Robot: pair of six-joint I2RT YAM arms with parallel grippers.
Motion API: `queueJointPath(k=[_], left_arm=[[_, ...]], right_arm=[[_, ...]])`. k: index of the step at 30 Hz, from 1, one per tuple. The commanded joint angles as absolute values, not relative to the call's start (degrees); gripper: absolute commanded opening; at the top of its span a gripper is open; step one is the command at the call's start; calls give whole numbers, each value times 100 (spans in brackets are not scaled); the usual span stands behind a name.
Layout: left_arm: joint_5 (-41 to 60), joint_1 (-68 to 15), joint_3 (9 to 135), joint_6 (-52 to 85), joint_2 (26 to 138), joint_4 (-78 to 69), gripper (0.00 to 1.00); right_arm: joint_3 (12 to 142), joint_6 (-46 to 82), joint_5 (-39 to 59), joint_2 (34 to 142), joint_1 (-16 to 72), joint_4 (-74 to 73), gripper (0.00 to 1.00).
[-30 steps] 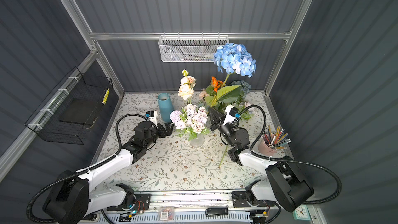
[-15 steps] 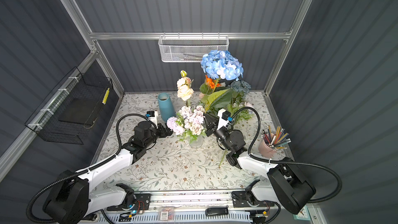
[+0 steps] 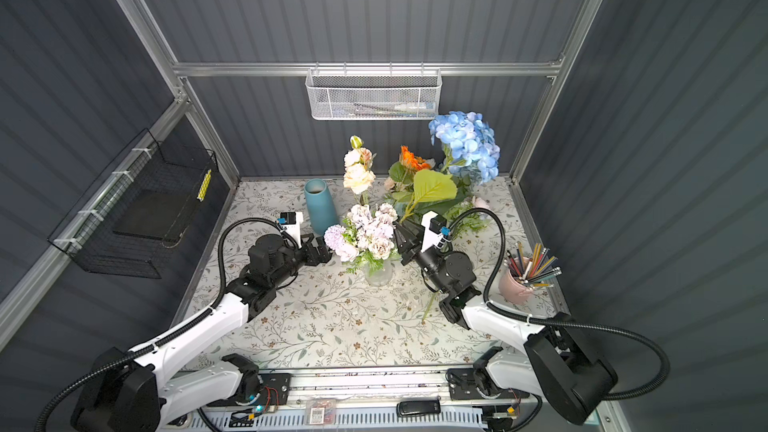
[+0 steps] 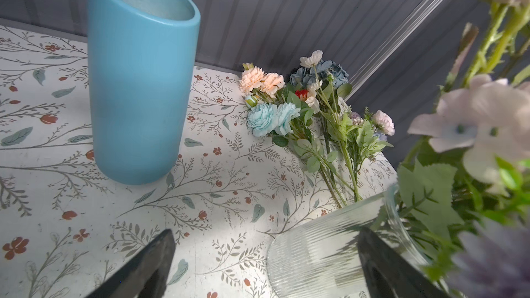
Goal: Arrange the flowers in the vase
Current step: 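Lower the hydrangea stem into the glass vase with the right gripper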
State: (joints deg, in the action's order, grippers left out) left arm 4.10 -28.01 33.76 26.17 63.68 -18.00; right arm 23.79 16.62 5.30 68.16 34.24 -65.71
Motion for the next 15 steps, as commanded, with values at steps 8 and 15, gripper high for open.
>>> queueJointPath(k=[8, 15], left_arm=[[5, -2764, 3469, 2617, 6359, -1566, 99], [183, -2773, 3090, 2358, 6413, -1551, 99]], right_arm=[[2722, 875, 243, 6114, 3453, -5523, 31], [3037, 652, 326, 5972, 3444, -5138, 20]])
